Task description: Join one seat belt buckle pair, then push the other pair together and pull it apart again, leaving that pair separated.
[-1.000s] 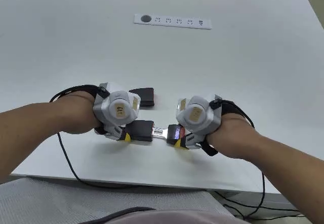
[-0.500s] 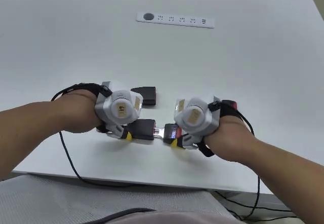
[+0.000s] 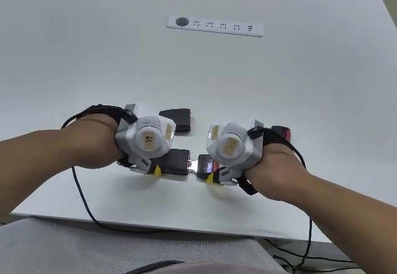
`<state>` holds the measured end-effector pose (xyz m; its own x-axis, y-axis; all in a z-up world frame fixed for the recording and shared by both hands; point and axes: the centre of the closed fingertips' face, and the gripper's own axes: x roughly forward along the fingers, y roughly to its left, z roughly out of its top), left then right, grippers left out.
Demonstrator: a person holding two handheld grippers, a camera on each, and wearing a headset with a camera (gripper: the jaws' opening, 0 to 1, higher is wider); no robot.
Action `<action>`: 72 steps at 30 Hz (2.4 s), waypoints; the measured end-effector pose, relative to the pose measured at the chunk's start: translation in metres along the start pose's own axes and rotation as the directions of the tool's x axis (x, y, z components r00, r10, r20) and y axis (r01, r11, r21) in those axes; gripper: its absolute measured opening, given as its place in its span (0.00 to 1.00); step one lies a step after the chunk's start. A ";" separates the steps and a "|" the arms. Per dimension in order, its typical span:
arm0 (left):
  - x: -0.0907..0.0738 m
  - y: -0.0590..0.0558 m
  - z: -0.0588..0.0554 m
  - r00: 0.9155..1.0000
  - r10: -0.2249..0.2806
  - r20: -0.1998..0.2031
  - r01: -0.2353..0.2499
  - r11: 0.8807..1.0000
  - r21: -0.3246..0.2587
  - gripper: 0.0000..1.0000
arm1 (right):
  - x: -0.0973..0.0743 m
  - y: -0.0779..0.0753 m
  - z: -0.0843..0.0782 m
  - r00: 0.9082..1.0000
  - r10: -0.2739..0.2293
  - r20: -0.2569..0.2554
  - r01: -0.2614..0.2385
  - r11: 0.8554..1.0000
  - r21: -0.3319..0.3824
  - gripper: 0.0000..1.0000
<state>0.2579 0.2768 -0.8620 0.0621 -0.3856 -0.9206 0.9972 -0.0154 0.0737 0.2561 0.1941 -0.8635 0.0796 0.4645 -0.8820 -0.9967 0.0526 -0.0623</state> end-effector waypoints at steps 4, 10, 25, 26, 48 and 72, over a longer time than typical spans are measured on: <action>0.000 0.000 0.000 1.000 -0.004 0.023 0.004 1.000 -0.007 0.30 | 0.000 0.000 0.001 1.000 -0.004 0.013 0.004 1.000 0.004 0.32; 0.000 0.000 0.001 1.000 -0.004 0.000 0.004 1.000 -0.001 0.30 | -0.001 0.000 0.002 1.000 -0.002 0.008 0.002 1.000 -0.012 0.32; 0.001 0.000 0.001 1.000 -0.003 -0.011 0.003 1.000 0.000 0.30 | 0.001 0.003 0.015 0.999 0.004 0.037 -0.003 1.000 -0.015 0.32; 0.001 -0.001 0.001 1.000 -0.003 -0.013 0.003 1.000 -0.003 0.30 | 0.000 0.005 0.013 0.999 0.000 0.034 -0.001 1.000 0.024 0.32; 0.000 0.001 -0.002 0.998 0.023 0.059 -0.019 0.998 -0.065 0.29 | 0.000 -0.002 0.007 0.996 0.019 0.090 -0.019 1.000 0.006 0.32; -0.001 0.002 0.000 1.000 0.031 0.004 -0.031 0.997 -0.071 0.32 | 0.003 -0.001 0.009 0.996 0.020 0.087 -0.023 0.999 0.029 0.35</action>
<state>0.2600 0.2775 -0.8612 0.0930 -0.3898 -0.9162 0.9953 0.0619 0.0747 0.2574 0.2037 -0.8620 0.0609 0.5411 -0.8388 -0.9973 0.0679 -0.0286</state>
